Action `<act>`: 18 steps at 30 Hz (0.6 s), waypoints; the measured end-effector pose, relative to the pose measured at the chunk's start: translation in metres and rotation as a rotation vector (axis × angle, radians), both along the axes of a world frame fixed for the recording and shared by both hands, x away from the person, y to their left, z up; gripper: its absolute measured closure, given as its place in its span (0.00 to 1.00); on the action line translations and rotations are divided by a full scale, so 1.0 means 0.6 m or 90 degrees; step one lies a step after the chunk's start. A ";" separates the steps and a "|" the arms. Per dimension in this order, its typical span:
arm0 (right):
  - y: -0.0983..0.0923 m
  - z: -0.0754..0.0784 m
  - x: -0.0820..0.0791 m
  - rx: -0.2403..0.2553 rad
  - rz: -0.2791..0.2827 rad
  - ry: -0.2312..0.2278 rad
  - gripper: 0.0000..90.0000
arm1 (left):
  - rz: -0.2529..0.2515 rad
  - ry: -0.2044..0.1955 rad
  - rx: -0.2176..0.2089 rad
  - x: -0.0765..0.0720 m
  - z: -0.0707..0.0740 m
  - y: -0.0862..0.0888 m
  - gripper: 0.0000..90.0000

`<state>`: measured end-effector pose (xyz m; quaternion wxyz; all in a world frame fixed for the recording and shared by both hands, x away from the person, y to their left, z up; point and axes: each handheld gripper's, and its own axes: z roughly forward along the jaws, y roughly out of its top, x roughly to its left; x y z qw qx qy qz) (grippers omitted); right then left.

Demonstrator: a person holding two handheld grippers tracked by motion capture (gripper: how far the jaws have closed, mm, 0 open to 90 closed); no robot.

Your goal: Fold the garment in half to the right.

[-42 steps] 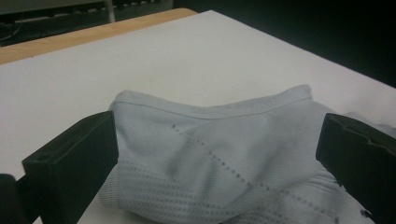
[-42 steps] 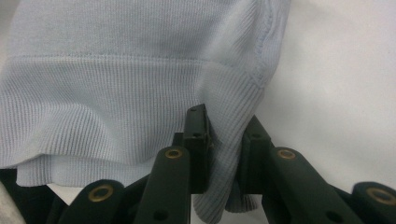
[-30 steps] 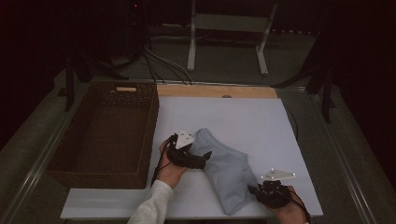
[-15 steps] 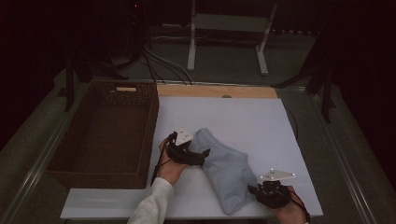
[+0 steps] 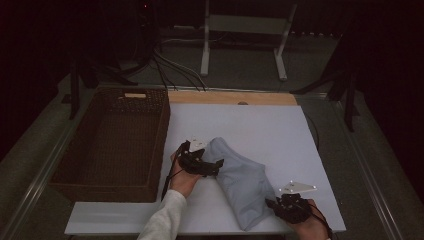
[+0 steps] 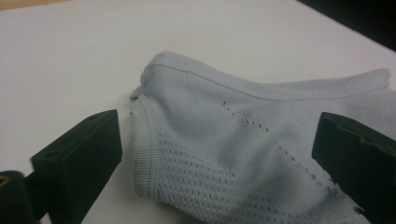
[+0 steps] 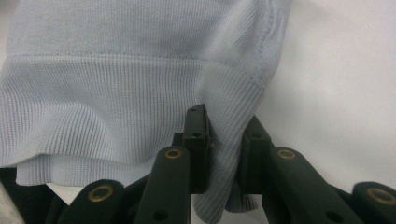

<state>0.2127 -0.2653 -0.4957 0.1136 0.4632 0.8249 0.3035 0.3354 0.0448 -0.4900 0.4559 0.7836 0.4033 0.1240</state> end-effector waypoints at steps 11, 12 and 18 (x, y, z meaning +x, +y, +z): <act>0.000 0.000 0.000 -0.001 0.000 0.000 0.86 | -0.010 0.002 -0.006 -0.015 0.002 -0.001 0.12; 0.001 0.000 0.000 -0.001 0.000 -0.001 0.86 | -0.013 0.007 -0.002 -0.013 -0.001 -0.003 0.12; 0.000 0.000 0.000 -0.001 0.001 0.000 0.86 | -0.026 0.047 0.010 0.003 -0.028 -0.018 0.10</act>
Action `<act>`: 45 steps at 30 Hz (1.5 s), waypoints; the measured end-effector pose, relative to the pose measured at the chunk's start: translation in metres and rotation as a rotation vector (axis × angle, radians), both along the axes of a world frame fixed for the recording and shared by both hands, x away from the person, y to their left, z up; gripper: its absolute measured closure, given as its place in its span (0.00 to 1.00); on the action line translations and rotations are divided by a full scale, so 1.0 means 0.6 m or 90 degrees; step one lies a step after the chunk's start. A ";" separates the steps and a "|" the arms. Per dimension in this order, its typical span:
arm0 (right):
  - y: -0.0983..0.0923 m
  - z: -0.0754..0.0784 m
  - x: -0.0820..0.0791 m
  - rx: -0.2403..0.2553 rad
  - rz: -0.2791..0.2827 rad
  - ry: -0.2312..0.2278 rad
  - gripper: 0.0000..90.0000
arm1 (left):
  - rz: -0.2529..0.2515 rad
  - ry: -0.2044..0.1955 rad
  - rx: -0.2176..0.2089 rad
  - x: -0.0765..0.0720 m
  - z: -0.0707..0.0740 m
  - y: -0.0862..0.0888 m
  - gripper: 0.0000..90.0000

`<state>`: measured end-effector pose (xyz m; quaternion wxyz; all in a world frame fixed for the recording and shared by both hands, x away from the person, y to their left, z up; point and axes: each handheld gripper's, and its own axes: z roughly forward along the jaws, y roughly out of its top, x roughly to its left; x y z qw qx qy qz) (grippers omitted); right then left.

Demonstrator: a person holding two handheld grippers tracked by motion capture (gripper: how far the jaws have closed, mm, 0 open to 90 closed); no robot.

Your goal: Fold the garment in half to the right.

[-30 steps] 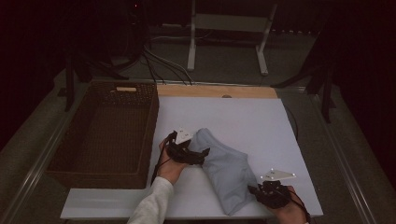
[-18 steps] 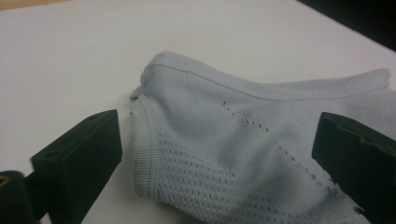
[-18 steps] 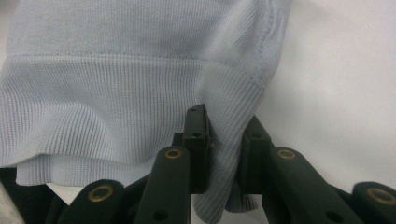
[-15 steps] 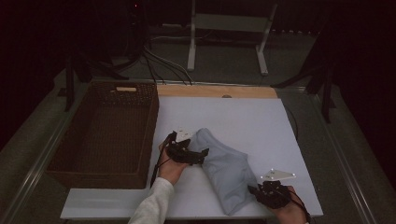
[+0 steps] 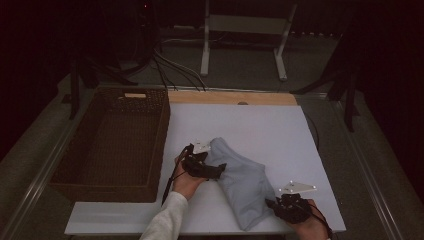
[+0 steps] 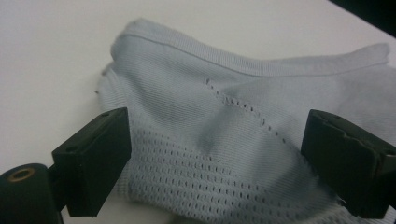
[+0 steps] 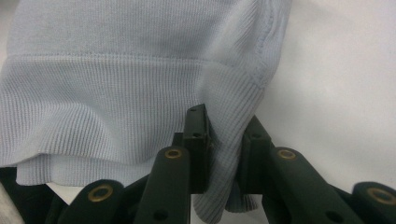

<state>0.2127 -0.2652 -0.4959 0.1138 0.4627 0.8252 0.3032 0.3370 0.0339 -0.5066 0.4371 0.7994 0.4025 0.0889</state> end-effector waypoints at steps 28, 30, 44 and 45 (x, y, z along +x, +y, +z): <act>0.001 -0.001 0.001 -0.001 0.003 0.002 0.85 | 0.009 0.053 0.034 0.027 -0.037 -0.018 0.00; 0.001 -0.001 0.001 -0.001 0.002 0.004 0.85 | 0.004 0.053 0.032 0.026 -0.037 -0.019 0.02; 0.002 -0.003 0.004 0.012 -0.004 0.004 0.52 | -0.075 0.079 -0.003 0.018 -0.027 -0.032 0.83; 0.002 -0.003 0.004 0.012 -0.004 0.004 0.52 | -0.075 0.079 -0.003 0.018 -0.027 -0.032 0.84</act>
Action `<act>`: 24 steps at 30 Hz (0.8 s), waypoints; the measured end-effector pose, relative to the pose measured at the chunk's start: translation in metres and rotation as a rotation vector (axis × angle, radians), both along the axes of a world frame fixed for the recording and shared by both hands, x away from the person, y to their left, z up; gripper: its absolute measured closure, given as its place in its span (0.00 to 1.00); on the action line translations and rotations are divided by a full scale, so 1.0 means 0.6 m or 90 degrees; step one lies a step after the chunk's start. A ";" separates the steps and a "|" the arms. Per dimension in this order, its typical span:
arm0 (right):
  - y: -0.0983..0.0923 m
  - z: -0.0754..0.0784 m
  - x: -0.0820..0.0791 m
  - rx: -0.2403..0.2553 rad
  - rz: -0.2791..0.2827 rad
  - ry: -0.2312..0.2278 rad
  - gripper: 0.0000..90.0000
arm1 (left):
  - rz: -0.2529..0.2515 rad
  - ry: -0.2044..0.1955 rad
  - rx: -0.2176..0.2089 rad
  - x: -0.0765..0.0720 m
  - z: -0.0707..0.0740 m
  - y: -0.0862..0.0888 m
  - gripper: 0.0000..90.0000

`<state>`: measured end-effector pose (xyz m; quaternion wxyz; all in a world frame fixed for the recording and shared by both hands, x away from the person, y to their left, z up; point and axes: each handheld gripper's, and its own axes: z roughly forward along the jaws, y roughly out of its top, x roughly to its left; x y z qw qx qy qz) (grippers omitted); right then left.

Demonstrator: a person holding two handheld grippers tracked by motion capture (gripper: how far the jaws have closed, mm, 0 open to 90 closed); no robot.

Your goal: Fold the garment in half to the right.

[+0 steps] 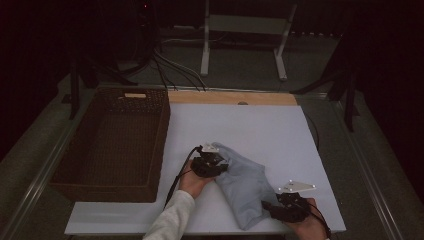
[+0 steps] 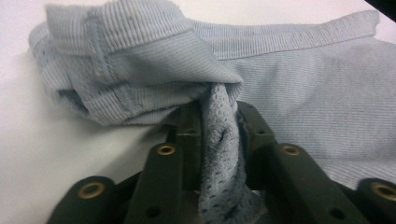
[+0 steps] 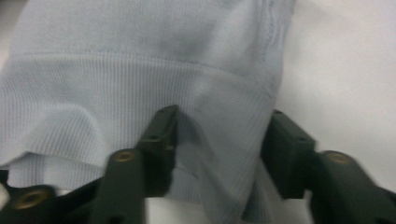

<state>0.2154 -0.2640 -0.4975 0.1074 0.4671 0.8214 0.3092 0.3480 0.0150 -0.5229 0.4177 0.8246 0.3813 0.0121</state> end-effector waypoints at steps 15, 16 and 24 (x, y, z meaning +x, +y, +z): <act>0.006 -0.008 0.019 0.017 0.007 0.064 0.60 | 0.008 -0.012 -0.023 -0.001 0.024 0.005 0.86; 0.006 -0.008 0.019 0.017 0.007 0.064 0.60 | 0.008 -0.012 -0.023 -0.001 0.024 0.005 0.86; 0.008 -0.002 0.018 0.029 0.015 0.075 0.85 | 0.006 -0.024 -0.046 -0.001 0.049 0.005 0.87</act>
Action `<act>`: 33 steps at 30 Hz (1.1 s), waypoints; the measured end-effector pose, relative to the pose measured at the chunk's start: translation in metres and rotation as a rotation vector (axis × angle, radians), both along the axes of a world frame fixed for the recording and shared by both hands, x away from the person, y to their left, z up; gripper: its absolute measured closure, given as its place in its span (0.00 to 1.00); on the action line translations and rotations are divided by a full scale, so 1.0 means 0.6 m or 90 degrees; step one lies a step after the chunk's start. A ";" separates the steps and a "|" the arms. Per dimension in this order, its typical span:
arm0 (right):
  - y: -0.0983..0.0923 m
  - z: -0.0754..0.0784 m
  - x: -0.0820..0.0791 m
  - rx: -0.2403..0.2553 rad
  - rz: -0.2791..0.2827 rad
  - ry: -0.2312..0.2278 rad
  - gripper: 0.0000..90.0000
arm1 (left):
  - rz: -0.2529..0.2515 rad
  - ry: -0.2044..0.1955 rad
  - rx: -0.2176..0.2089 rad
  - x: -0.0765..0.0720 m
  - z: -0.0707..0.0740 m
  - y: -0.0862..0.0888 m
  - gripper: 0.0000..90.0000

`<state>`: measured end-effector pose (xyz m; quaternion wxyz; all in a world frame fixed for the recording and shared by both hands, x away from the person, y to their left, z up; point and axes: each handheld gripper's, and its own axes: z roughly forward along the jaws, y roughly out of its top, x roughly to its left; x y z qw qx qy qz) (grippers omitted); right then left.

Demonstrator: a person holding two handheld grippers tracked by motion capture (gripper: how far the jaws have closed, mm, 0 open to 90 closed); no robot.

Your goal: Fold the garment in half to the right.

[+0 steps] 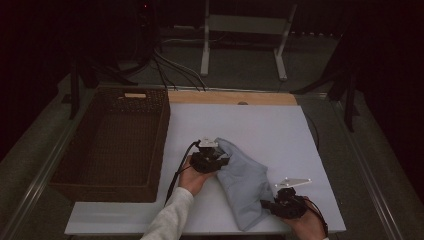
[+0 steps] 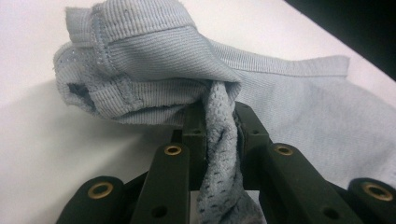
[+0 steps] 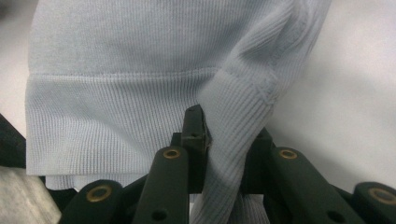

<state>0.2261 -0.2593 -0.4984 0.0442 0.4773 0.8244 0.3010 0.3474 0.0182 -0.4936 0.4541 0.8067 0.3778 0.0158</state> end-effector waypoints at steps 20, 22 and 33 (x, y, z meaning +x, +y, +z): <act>0.008 0.032 -0.005 0.056 0.005 -0.023 0.86 | 0.006 -0.019 -0.039 0.004 0.062 0.009 0.87; 0.007 0.036 -0.005 0.063 0.004 -0.025 0.86 | 0.006 -0.018 -0.042 0.006 0.066 0.009 0.87; 0.010 0.046 0.003 0.077 0.004 -0.031 0.86 | 0.007 -0.022 -0.039 0.014 0.085 0.014 0.87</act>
